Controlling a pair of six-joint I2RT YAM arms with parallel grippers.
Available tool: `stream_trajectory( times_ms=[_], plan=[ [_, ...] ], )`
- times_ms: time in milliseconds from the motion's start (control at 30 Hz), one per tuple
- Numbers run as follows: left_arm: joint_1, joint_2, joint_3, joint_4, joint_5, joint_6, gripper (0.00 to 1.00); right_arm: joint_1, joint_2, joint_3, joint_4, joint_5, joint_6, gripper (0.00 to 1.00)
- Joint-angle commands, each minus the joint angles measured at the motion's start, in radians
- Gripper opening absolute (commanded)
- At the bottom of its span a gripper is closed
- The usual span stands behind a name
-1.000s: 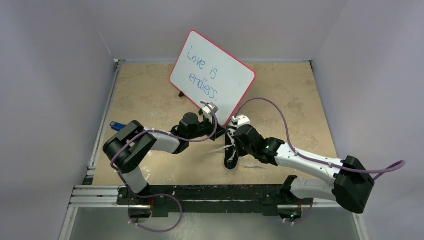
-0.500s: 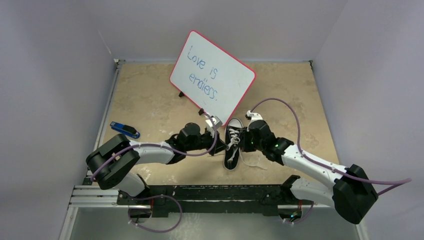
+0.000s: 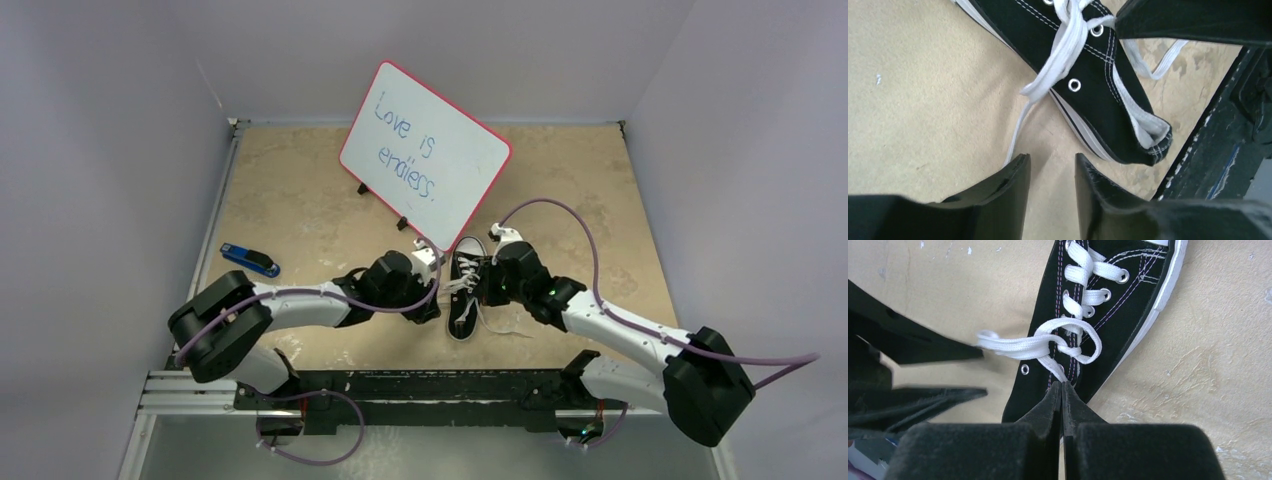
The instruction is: Tie the shoes
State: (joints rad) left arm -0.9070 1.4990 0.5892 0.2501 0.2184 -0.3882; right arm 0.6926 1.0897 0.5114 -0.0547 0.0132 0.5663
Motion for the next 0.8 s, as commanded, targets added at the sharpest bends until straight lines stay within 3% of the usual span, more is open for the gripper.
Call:
stream_trajectory(
  times_ms=[0, 67, 200, 367, 500, 767],
  plan=[
    [-0.008, -0.152, 0.038, -0.039, -0.055, 0.062, 0.52, -0.007, -0.002, 0.003, 0.016, -0.012, -0.022, 0.00],
    [-0.006, -0.219, 0.052, -0.062, -0.074, 0.068, 0.60, -0.006, -0.016, -0.002, -0.001, -0.012, -0.025, 0.00],
    [0.016, -0.254, 0.104, -0.011, -0.039, 0.048, 0.66, -0.007, -0.049, -0.026, 0.001, -0.012, -0.018, 0.00],
    [0.104, 0.010, 0.286, 0.021, 0.103, 0.038, 0.44, -0.006, -0.056, -0.037, 0.010, -0.012, -0.009, 0.00],
    [0.102, 0.152, 0.378, 0.031, 0.108, 0.071, 0.43, -0.006, -0.045, -0.024, 0.012, -0.012, -0.018, 0.00],
    [0.063, 0.237, 0.413, 0.036, 0.054, 0.110, 0.44, -0.008, -0.049, -0.025, 0.017, -0.027, -0.012, 0.00]
  ],
)
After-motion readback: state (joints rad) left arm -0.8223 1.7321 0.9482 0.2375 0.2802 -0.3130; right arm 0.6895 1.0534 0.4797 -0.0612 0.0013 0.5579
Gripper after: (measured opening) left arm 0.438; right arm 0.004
